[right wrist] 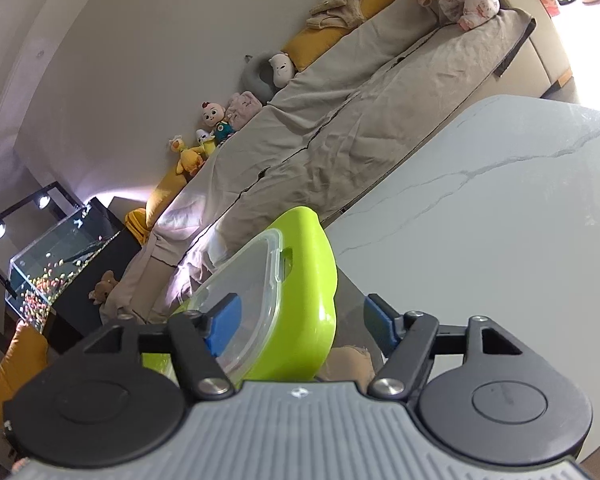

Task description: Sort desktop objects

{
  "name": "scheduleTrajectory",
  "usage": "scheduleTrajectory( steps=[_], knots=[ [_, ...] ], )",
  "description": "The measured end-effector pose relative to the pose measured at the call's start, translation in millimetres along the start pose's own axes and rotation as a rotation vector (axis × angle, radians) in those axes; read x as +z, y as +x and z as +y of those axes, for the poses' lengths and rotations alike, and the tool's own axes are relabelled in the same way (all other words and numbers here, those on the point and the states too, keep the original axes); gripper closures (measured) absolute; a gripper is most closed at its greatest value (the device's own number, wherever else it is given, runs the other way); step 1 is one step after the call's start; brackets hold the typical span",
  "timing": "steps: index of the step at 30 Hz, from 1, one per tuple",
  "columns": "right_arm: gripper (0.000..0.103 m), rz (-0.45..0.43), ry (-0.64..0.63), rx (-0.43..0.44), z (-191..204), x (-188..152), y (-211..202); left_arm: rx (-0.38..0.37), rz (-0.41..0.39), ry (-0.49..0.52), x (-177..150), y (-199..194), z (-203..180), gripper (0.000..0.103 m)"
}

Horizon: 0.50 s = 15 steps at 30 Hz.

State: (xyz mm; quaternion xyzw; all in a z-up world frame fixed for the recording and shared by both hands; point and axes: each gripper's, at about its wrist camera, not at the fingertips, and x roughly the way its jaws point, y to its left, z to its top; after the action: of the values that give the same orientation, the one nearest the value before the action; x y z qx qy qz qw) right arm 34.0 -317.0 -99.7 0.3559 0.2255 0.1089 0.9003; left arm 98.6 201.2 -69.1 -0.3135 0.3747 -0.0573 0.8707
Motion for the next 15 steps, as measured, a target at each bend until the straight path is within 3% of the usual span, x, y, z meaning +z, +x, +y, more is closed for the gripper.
scheduleTrajectory(
  steps=[3, 7, 11, 15],
  knots=[
    [0.026, 0.013, -0.073, -0.011, 14, -7, -9, 0.046, -0.029, 0.138, -21, -20, -31, 0.002],
    [0.014, 0.012, -0.139, -0.022, 36, -13, -17, 0.094, -0.003, 0.24, -49, -31, -66, 0.0],
    [0.007, 0.073, -0.114, 0.006, 49, -21, -22, 0.104, 0.042, 0.25, -71, -33, -86, 0.0],
    [0.0, 0.141, -0.157, 0.003, 67, -35, -26, 0.189, 0.082, 0.31, -89, -32, -104, 0.0]
  ],
)
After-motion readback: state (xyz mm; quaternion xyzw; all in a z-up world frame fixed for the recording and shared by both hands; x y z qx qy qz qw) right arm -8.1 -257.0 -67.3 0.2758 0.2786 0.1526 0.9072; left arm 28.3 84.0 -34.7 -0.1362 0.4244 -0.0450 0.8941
